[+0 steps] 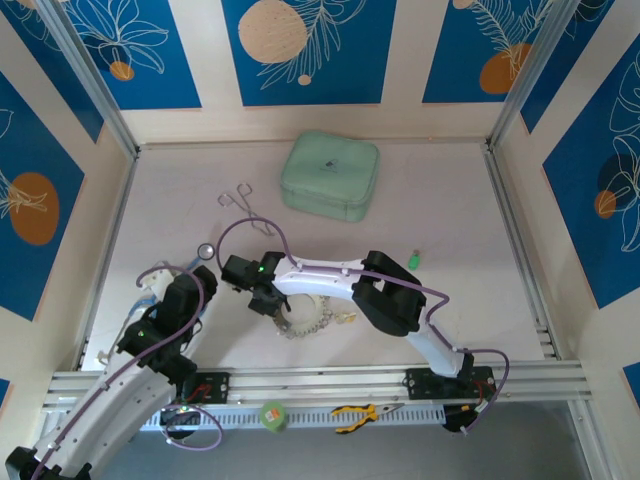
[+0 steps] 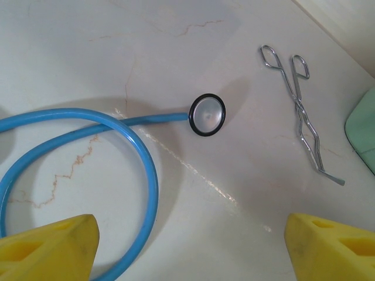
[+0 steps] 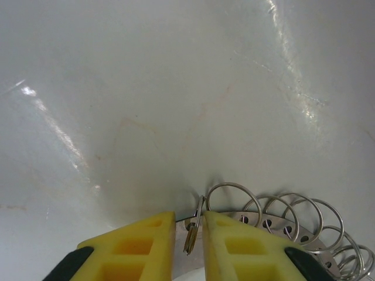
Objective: Put the keys on the keyring
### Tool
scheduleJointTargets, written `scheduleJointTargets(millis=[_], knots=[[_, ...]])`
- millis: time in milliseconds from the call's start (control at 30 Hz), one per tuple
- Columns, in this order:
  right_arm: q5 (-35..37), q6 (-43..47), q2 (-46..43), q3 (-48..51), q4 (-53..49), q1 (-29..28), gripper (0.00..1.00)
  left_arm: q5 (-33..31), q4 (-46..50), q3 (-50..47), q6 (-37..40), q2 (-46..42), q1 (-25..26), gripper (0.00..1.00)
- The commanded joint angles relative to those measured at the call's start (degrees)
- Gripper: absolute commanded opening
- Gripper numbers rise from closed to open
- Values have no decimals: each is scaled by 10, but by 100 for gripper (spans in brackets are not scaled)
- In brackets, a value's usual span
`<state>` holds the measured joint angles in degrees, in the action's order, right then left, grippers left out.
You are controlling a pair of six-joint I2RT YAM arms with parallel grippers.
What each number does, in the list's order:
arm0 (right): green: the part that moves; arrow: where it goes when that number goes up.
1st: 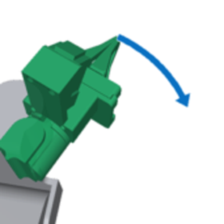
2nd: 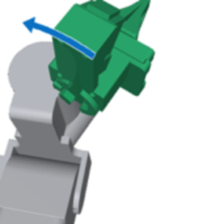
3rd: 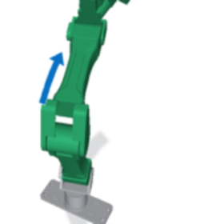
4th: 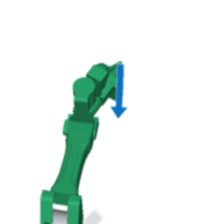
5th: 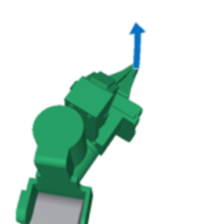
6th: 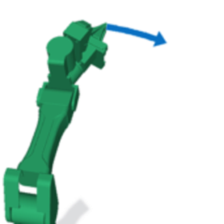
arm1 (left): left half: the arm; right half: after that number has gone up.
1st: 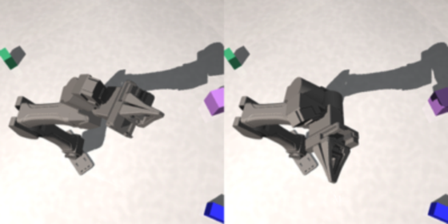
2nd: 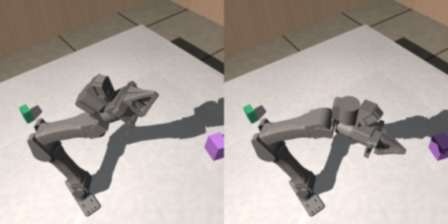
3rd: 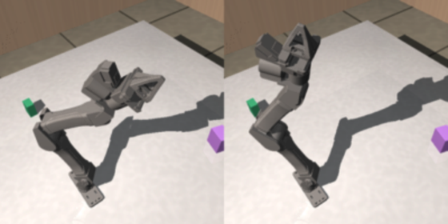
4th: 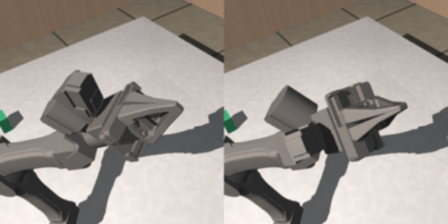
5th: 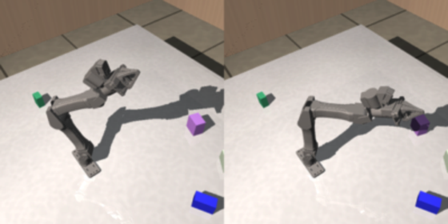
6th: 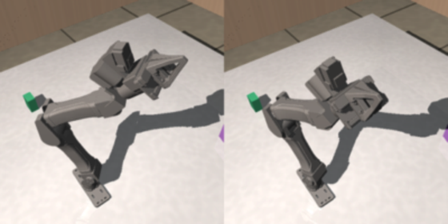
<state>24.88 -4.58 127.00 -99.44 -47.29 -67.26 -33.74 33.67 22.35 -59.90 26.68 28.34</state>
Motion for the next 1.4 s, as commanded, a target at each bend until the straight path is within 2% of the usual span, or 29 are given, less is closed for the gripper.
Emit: scheduleJointTargets(millis=[0, 267, 400, 600, 833, 967, 1133, 1233, 1367], knots=[[-7, -7, 11, -23, -16, 4, 16, -5, -2, 11, 6, 0, -6, 82], [-24, -9, 5, -21, -7, 6, 2, -7, 2, 14, 9, -1, -5, 82], [-23, -11, -28, 7, 29, 10, 0, -13, 6, 18, 22, -4, -6, 82], [-110, 11, -157, 142, 179, 32, 0, 16, -64, 9, 144, -7, -5, 87], [-259, 40, -291, 276, 283, 93, 0, 150, -213, 14, 347, 1, -5, 85], [-352, 67, -355, 340, 327, 140, 0, 223, -268, 37, 438, 25, -5, 78], [-445, 101, -423, 404, 377, 200, 0, 328, -291, 79, 547, 65, -5, 65], [-484, 131, -460, 447, 416, 227, 0, 395, -293, 91, 623, 75, -5, 64], [-544, 170, -486, 469, 420, 255, 0, 495, -287, 84, 729, 68, -4, 63]])
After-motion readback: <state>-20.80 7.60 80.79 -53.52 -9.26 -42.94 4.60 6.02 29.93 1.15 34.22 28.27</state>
